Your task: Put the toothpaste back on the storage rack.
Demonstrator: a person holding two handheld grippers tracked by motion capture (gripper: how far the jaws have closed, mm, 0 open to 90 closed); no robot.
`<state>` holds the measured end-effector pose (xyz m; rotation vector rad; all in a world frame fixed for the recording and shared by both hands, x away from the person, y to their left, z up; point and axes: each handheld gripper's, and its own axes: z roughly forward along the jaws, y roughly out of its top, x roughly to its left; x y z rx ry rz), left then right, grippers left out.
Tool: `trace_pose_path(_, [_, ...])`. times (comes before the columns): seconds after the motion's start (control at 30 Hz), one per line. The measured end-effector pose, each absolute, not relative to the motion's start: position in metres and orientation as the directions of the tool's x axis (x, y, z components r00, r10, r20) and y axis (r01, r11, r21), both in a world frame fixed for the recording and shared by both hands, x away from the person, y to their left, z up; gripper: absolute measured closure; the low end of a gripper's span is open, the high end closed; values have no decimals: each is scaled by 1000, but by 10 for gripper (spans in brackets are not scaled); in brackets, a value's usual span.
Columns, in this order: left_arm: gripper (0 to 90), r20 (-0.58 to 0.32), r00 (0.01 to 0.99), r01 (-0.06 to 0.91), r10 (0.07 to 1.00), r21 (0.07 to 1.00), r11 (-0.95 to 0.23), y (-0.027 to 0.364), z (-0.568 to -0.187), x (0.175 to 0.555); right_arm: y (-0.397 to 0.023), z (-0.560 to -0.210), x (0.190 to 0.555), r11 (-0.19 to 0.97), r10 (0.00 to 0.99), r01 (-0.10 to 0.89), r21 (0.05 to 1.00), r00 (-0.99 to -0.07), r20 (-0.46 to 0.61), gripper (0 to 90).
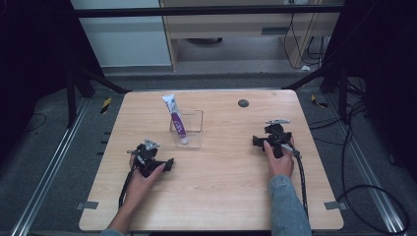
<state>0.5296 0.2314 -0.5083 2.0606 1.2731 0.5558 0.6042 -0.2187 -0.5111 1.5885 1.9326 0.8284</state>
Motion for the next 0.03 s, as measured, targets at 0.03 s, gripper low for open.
trace_pose_path(0.03, [0, 20, 440, 625, 898, 711, -322, 231, -508, 530, -218, -511, 603, 118, 985, 680, 723, -173, 2, 2])
